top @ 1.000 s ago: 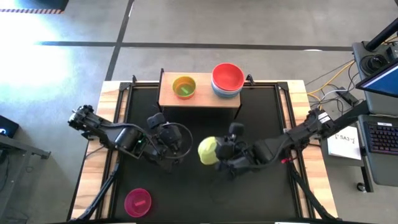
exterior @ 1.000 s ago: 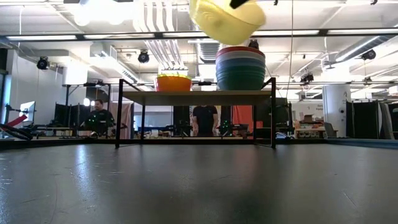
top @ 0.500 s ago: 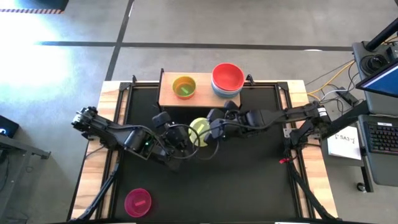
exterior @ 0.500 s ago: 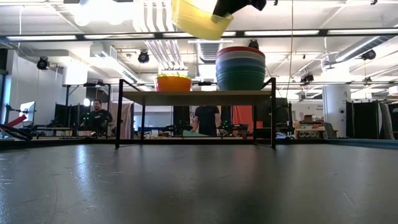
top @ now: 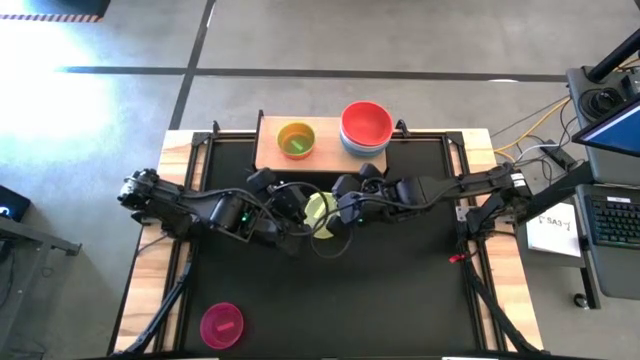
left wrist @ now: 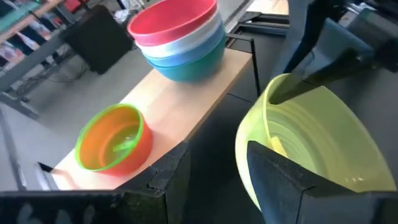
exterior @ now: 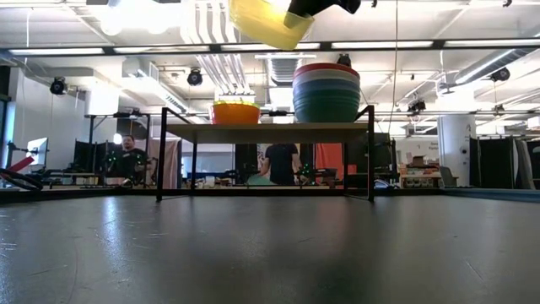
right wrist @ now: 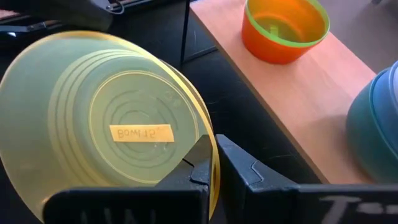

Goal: Place and stack bowls onto a shelf
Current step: Stack the yellow bowl on top of the green bowl on the shelf

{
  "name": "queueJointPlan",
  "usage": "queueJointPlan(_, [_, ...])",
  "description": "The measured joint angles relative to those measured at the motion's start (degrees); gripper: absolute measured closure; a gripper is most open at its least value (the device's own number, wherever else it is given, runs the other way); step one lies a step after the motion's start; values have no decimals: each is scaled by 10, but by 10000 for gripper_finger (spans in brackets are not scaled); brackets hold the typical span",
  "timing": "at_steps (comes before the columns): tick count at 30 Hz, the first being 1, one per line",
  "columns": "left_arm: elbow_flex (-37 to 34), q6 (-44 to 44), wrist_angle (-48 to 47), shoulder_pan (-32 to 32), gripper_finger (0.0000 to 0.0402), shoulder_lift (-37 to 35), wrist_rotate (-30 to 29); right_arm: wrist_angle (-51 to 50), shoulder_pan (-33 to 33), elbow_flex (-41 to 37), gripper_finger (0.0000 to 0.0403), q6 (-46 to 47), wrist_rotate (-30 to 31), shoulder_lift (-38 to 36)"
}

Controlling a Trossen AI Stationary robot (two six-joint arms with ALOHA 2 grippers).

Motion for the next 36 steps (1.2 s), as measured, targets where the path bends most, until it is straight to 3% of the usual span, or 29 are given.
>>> queueJointPlan(8, [0, 16, 7, 8, 259, 0, 22, 1, -5, 0, 394, -14, 1, 0])
queueJointPlan(24, [0, 51, 12, 19, 259, -5, -11, -27, -40, 0, 394, -13, -17, 0])
queueJointPlan(30, [0, 53, 12, 27, 259, 3, 35, -15, -57, 0, 394, -15, -16, 0])
queueJointPlan(36, [0, 58, 8, 43, 259, 18, 43, 10, -56, 0, 394, -29, -18, 0])
